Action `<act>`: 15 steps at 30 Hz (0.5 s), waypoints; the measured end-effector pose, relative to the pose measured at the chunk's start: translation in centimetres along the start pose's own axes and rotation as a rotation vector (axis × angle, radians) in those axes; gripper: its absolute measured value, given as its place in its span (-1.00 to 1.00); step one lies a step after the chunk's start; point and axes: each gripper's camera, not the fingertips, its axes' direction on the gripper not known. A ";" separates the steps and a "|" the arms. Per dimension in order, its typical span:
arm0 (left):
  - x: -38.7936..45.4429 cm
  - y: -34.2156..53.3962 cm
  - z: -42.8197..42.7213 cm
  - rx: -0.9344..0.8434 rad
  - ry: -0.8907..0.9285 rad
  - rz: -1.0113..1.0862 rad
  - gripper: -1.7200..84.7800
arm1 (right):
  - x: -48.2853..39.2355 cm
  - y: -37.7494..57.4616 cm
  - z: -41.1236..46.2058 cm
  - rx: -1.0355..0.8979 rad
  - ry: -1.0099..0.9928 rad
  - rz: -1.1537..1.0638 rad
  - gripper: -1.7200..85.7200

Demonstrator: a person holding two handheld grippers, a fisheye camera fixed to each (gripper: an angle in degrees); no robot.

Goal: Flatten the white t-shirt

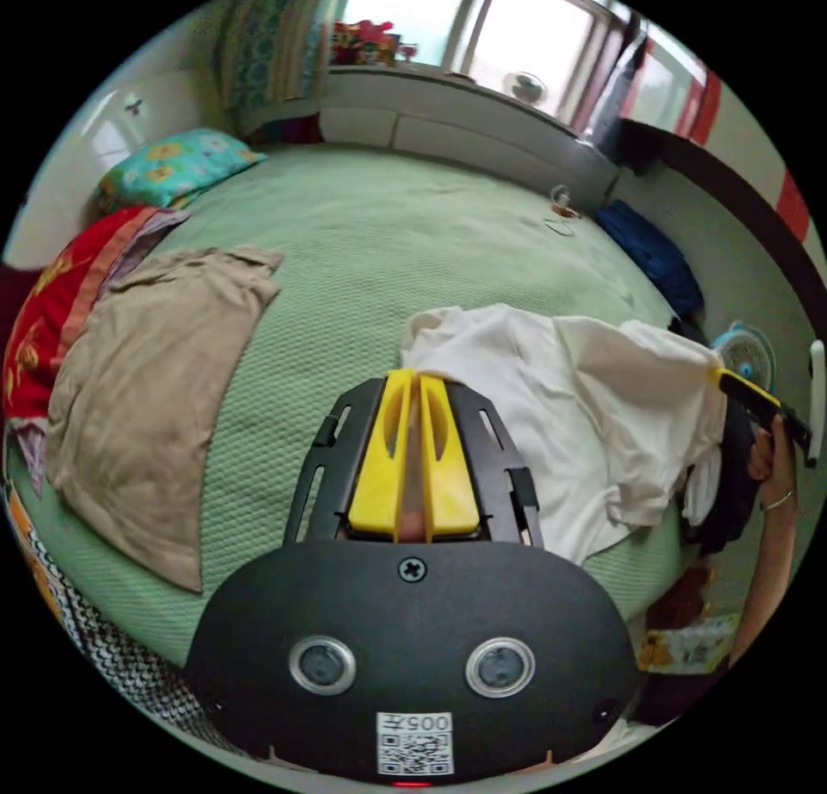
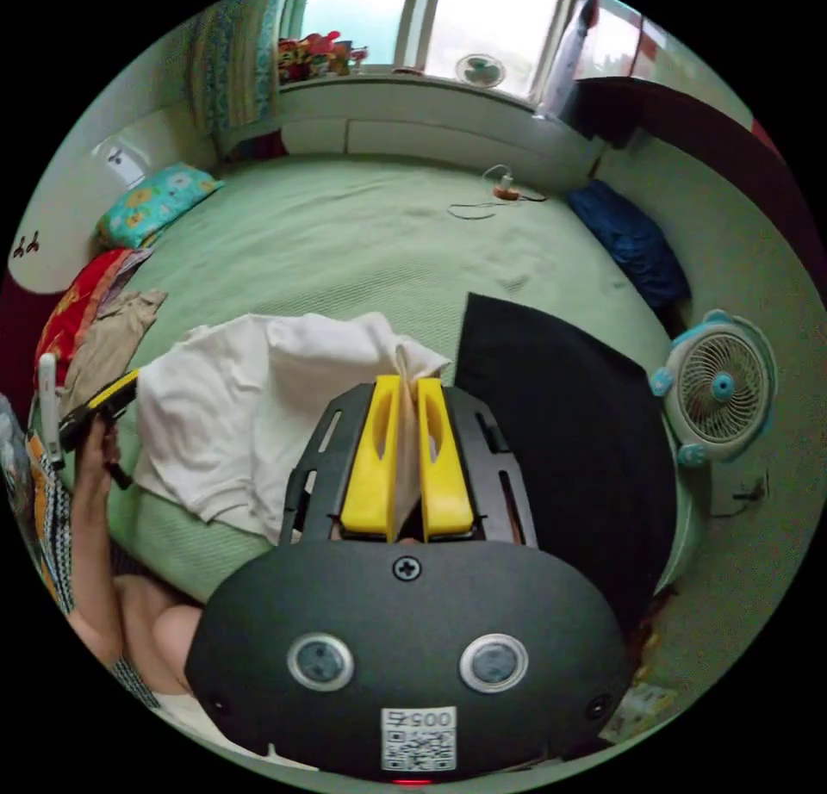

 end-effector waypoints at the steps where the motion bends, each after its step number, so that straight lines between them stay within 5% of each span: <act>1: -1.5 -0.2 0.0 -0.015 0.056 -0.031 -0.91 | 0.3 -0.1 0.2 -0.006 0.017 0.021 -0.96; 8: -4.3 -1.0 -0.3 -0.091 0.107 0.004 -0.80 | -1.5 0.8 -0.5 0.024 -0.003 0.034 -0.79; 15: -4.7 -1.4 -1.8 -0.079 0.032 0.077 -0.73 | -14.5 6.6 -2.8 0.097 -0.410 -0.483 -0.74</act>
